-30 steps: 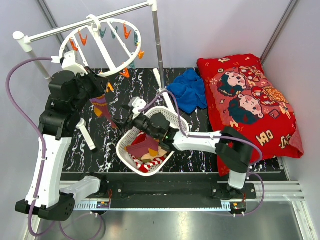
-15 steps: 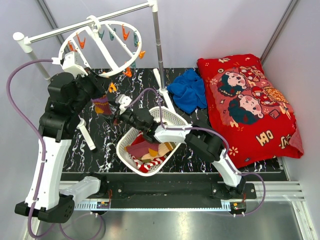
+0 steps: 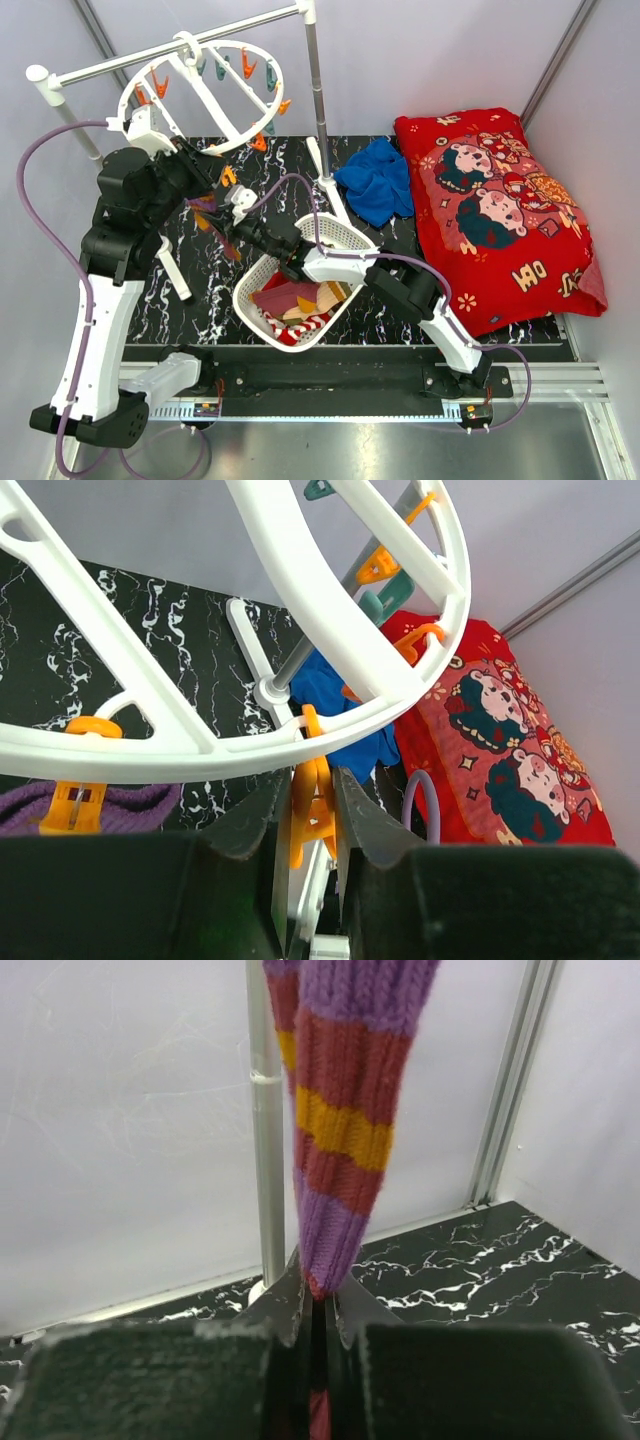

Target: Remove the socks clipped to the hanger

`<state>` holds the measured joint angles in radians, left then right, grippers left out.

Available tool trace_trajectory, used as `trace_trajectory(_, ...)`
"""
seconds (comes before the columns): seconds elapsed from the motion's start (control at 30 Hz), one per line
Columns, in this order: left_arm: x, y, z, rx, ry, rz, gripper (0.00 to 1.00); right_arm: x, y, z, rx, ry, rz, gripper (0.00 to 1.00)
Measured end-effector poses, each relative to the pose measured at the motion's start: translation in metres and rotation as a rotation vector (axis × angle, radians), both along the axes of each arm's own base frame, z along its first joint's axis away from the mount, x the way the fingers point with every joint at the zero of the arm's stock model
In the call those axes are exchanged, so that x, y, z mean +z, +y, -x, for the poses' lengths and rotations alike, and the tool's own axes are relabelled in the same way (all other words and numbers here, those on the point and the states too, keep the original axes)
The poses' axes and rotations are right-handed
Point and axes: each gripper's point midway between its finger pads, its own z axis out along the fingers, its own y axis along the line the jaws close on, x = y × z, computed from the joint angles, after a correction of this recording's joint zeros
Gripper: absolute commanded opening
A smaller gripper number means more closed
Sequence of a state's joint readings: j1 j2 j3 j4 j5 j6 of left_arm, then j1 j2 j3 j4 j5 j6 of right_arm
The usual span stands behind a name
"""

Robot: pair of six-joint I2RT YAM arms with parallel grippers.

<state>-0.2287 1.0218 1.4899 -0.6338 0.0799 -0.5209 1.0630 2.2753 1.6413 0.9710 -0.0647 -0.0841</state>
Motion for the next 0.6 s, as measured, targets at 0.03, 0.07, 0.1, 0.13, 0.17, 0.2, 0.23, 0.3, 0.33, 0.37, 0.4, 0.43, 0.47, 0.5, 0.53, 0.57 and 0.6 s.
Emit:
trace_trajectory(0.03,0.001,0.000,0.001,0.000,-0.002,0.001,0.39,-0.002,0.000,0.001,0.003,0.008,0.001,0.00)
trace_trajectory(0.07,0.001,0.000,0.002,0.001,-0.003,0.001,0.42,-0.004,-0.001,0.002,0.008,0.017,0.003,0.00)
trace_trajectory(0.1,0.001,0.001,0.003,0.002,-0.006,-0.001,0.45,-0.006,-0.002,0.004,0.014,0.028,0.005,0.00)
trace_trajectory(0.13,-0.001,0.002,0.005,0.004,-0.005,0.000,0.50,-0.008,-0.004,0.006,0.018,0.038,0.009,0.00)
trace_trajectory(0.17,-0.002,0.002,0.006,0.005,-0.003,0.001,0.53,-0.009,-0.008,0.008,0.021,0.049,0.014,0.00)
trace_trajectory(0.2,-0.003,0.003,0.008,0.008,-0.002,0.001,0.55,-0.008,-0.011,0.010,0.023,0.059,0.019,0.00)
trace_trajectory(0.23,-0.003,0.005,0.011,0.011,0.000,-0.001,0.57,-0.006,-0.015,0.012,0.024,0.067,0.020,0.00)
trace_trajectory(0.3,-0.002,0.007,0.016,0.019,-0.004,-0.007,0.61,0.002,-0.023,0.017,0.027,0.080,0.017,0.00)
trace_trajectory(0.33,-0.001,0.009,0.018,0.024,-0.006,-0.010,0.62,0.007,-0.027,0.020,0.028,0.086,0.012,0.00)
trace_trajectory(0.37,-0.001,0.011,0.020,0.030,-0.005,-0.015,0.63,0.016,-0.032,0.024,0.032,0.087,0.003,0.00)
trace_trajectory(0.4,-0.001,0.013,0.022,0.039,-0.002,-0.023,0.64,0.027,-0.037,0.029,0.036,0.086,-0.010,0.00)
trace_trajectory(0.43,-0.001,0.016,0.024,0.051,0.001,-0.032,0.65,0.034,-0.041,0.033,0.038,0.083,-0.019,0.00)
trace_trajectory(0.47,-0.001,0.019,0.025,0.062,0.004,-0.041,0.66,0.043,-0.046,0.038,0.042,0.080,-0.030,0.00)
trace_trajectory(0.5,-0.001,0.022,0.026,0.076,0.007,-0.052,0.67,0.052,-0.050,0.045,0.049,0.077,-0.041,0.00)
trace_trajectory(0.53,-0.003,0.026,0.027,0.091,0.013,-0.066,0.67,0.060,-0.054,0.052,0.056,0.073,-0.051,0.00)
trace_trajectory(0.57,-0.004,0.029,0.028,0.102,0.019,-0.077,0.68,0.065,-0.058,0.057,0.063,0.072,-0.057,0.00)
trace_trajectory(0.6,-0.006,0.032,0.029,0.118,0.027,-0.090,0.69,0.071,-0.061,0.064,0.074,0.073,-0.067,0.00)
